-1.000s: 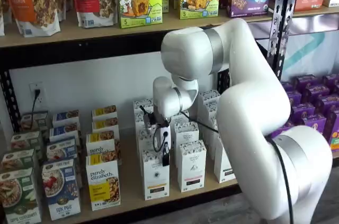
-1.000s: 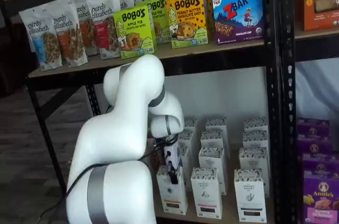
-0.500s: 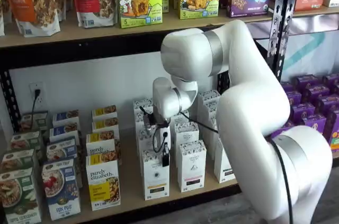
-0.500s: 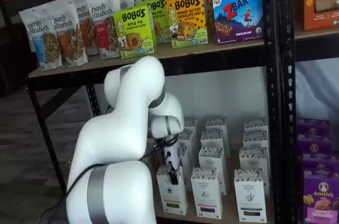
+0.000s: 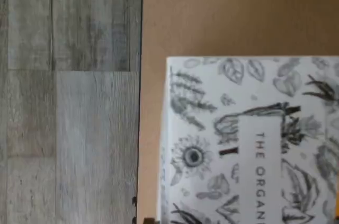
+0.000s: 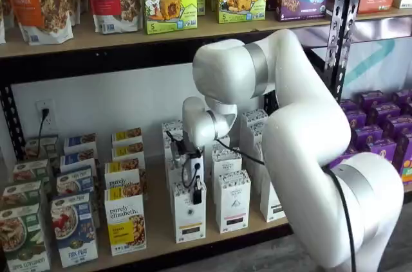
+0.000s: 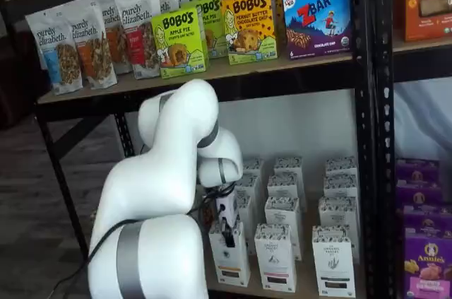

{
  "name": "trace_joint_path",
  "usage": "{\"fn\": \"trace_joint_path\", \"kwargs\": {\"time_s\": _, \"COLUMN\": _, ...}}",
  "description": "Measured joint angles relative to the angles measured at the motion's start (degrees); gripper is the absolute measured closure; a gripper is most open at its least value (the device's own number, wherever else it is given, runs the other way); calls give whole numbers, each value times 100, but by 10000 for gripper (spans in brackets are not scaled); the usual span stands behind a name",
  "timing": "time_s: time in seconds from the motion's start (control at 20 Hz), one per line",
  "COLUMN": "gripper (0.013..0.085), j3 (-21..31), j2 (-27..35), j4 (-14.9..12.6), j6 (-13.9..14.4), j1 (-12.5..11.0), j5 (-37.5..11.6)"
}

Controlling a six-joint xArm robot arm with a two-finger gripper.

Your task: Pick up the white box with a yellow strip in the middle, on the bottom shelf, the fourth box from the left

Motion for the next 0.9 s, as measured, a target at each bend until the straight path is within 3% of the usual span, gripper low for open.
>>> {"fn": "trace_joint_path", "kwargs": {"time_s": 0.4, "gripper": 250, "j3": -152, "j2": 80, "j4": 1, "j6": 32, "j1": 33, "j5": 146}}
{"fn": "trace_joint_path", "kwargs": {"time_s": 0.7, "gripper": 410, "j3": -106, "j2": 42, "j4": 18, "j6": 19, "j1": 33, "j5": 140}}
{"fn": "trace_joint_path", "kwargs": {"time_s": 0.9, "gripper": 410, "j3": -67, "j2": 10, "j4": 6, "j6": 41, "j1": 46, "j5": 131}}
